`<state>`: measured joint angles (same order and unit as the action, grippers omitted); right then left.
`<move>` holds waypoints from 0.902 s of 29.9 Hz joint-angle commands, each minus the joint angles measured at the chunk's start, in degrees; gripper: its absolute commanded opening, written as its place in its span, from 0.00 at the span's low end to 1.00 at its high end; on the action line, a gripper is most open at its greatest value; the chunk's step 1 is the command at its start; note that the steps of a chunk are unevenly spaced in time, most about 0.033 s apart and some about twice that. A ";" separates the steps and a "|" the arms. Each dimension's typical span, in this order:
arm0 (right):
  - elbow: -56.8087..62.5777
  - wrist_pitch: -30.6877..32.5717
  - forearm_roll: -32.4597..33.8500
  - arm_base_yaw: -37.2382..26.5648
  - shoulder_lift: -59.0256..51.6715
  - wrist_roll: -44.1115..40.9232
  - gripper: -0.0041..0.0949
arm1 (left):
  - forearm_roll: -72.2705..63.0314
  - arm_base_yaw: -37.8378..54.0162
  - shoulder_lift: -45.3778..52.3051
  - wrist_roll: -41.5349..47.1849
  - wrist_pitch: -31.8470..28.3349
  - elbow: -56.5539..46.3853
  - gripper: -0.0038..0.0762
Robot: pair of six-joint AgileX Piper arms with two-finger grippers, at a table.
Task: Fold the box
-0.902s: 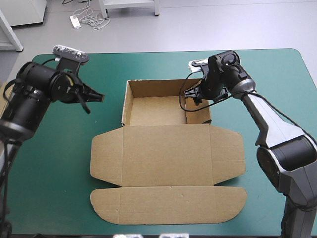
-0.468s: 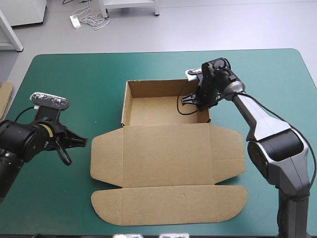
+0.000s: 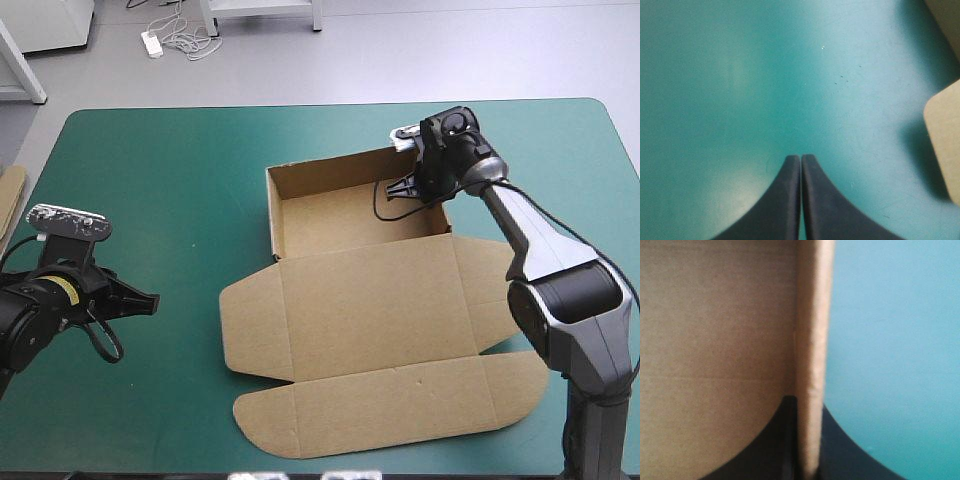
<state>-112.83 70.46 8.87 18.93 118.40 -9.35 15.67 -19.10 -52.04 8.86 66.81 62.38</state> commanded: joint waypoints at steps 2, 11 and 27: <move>-0.58 0.98 7.10 -6.39 -5.67 1.84 0.02 | 1.37 -0.11 1.26 0.81 -1.78 1.44 0.04; 7.00 0.98 5.99 -24.74 -9.88 3.67 0.02 | 1.16 -0.11 3.66 0.81 -1.64 1.44 0.04; 11.92 -1.34 1.82 -39.98 -10.22 6.73 0.19 | 1.16 -0.11 4.18 0.81 -1.39 1.44 0.04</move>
<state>-99.75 69.88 7.33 -20.13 111.63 -3.36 15.71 -19.10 -48.21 9.05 67.79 62.33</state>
